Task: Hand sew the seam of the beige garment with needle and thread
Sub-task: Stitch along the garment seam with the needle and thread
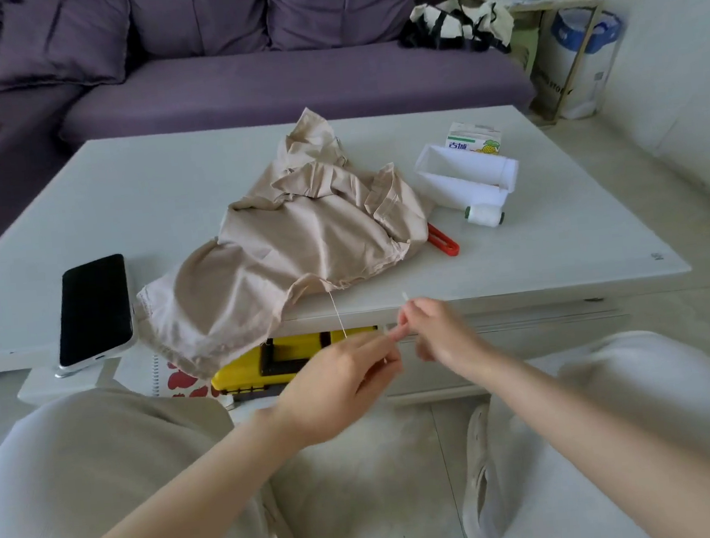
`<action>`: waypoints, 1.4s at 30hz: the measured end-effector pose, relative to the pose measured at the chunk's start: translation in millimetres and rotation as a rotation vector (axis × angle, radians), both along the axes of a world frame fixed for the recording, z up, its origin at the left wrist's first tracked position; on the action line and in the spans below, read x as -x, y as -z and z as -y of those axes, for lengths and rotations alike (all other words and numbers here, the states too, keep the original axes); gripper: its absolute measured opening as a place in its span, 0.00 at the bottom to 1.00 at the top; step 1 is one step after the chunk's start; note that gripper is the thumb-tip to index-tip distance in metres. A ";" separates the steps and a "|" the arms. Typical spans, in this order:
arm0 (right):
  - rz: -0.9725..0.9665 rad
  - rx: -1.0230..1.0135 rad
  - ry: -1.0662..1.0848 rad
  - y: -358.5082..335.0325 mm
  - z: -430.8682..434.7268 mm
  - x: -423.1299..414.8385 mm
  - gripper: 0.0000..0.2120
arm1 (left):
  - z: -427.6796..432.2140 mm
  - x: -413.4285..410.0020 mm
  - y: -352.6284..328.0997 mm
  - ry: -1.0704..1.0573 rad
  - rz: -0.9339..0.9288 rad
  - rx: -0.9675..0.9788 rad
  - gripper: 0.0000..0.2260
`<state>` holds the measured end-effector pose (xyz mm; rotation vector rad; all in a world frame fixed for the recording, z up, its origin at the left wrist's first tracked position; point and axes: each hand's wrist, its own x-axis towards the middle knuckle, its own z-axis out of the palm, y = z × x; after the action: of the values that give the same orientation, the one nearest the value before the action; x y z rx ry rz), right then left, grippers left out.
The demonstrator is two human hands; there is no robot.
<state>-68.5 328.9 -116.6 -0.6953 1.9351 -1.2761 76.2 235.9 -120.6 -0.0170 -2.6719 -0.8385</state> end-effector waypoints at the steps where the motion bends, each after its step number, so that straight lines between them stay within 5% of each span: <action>1: 0.054 -0.028 -0.030 -1.0 -0.3 -10.2 0.16 | -7.4 -1.3 1.9 0.031 -0.006 0.012 0.06; 5: 0.360 -0.139 -0.072 -7.0 -1.0 -30.1 0.14 | -25.0 -11.6 -0.2 0.119 -0.036 0.004 0.06; 10: 0.767 0.072 0.121 -29.0 7.5 -36.5 0.14 | -36.7 -33.7 -6.7 0.152 -0.041 0.021 0.06; 18: 0.326 0.021 0.045 -40.9 -10.4 -48.6 0.13 | -1.1 -29.8 -33.1 -0.387 -0.219 -0.348 0.11; 23: 0.234 0.016 -0.093 -61.8 -24.1 -54.9 0.14 | 24.9 1.9 -20.9 -0.314 0.055 -0.147 0.14; 30: 0.074 0.084 -0.035 -69.0 -33.4 -42.8 0.15 | 30.1 -5.6 -16.1 -0.312 -0.004 -0.245 0.04; 35: -0.294 -0.180 -0.079 -49.2 -29.2 -27.6 0.15 | 6.1 -16.3 -21.3 -0.215 0.055 -0.271 0.07; 39: -0.130 -0.287 -0.112 -44.5 -18.8 -19.9 0.15 | -4.5 -22.6 -19.0 -0.119 0.044 -0.181 0.05; 42: 0.131 -0.187 -0.119 -41.3 -5.0 -25.1 0.13 | -6.7 -24.7 -20.8 -0.049 0.017 -0.100 0.04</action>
<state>-43.4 333.9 -75.3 -0.6070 1.8483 -1.0274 100.9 242.6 -99.8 0.0801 -2.6312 -0.9593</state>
